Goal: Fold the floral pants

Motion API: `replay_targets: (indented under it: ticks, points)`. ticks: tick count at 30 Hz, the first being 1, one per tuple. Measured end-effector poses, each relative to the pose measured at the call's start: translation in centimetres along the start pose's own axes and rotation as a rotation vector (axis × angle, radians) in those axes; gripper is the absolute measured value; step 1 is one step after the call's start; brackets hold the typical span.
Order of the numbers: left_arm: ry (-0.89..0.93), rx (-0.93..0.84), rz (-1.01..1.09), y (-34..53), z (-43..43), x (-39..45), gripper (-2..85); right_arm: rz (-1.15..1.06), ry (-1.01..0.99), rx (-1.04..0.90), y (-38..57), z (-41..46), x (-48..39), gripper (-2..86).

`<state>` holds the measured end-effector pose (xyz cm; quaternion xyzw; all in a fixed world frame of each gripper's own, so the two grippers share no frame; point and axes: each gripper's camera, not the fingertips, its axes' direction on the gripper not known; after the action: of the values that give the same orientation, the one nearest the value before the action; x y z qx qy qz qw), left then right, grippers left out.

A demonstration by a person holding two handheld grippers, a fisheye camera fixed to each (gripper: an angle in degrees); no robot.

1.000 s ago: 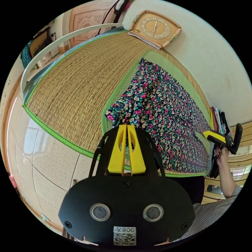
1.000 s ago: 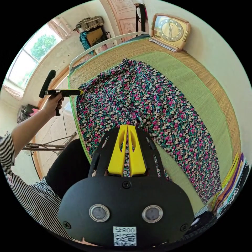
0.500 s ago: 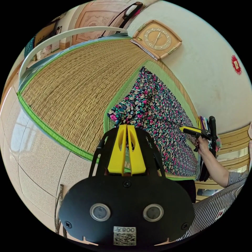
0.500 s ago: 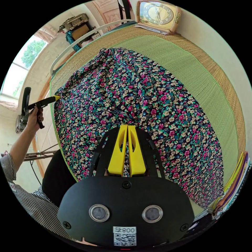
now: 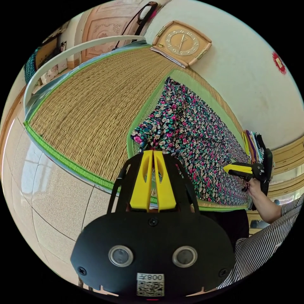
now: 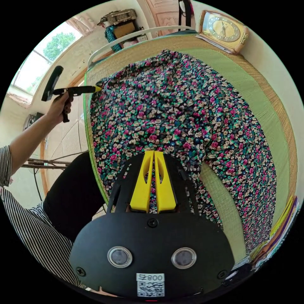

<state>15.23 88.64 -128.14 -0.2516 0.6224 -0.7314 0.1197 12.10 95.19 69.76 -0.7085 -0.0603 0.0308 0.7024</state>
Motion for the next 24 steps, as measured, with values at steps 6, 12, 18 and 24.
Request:
replay_targets:
  ticks: [6, 12, 18, 24]
  points:
    - [-0.018, -0.004, 0.084, -1.6, -0.4, 2.5, 0.3, -0.048, 0.102, 0.05, 1.1, -0.4, -2.1, 0.2]
    - [-0.026, 0.039, 0.09, -3.9, -2.7, 6.0, 0.7, 0.006, 0.014, 0.063, 1.9, -1.7, -1.4, 0.6]
    - [0.096, 0.162, 0.182, -8.6, -4.5, 10.5, 3.6, 0.081, -0.076, 0.163, 3.1, -5.8, 1.1, 3.9]
    - [0.113, 0.067, 0.287, -17.3, -1.2, 16.3, 5.7, 0.174, -0.003, 0.247, 3.0, -9.9, 6.8, 5.7]
